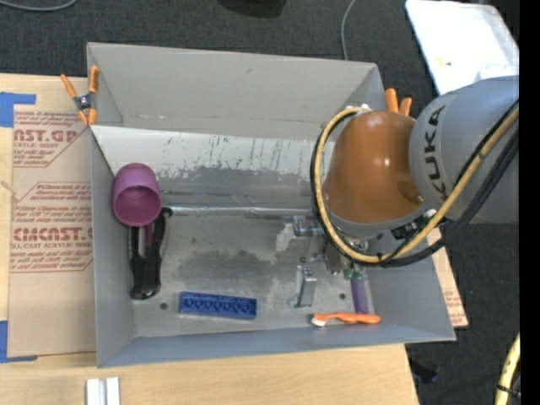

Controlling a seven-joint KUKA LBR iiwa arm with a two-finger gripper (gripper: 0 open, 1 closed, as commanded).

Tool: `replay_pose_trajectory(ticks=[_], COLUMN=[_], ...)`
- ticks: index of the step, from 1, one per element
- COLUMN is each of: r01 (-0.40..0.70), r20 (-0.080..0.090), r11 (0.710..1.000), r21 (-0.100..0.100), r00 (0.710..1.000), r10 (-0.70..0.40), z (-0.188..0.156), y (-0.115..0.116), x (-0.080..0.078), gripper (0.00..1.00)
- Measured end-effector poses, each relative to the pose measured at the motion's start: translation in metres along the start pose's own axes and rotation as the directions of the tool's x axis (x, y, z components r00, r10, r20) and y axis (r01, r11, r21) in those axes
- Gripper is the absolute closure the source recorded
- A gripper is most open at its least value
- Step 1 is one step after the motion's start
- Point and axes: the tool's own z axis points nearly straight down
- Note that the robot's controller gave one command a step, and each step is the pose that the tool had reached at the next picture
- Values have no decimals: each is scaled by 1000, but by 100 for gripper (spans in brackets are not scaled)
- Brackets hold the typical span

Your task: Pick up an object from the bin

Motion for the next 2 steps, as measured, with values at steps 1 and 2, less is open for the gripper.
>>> replay_pose_trajectory(ticks=[1,2], r01=[0,101], r20=[8,11], r11=[1000,995], r21=[0,1], r00=[1000,995], r10=[0,-101], z=[-4,77], y=[0,74], x=[-2,-23], gripper=[0,0])
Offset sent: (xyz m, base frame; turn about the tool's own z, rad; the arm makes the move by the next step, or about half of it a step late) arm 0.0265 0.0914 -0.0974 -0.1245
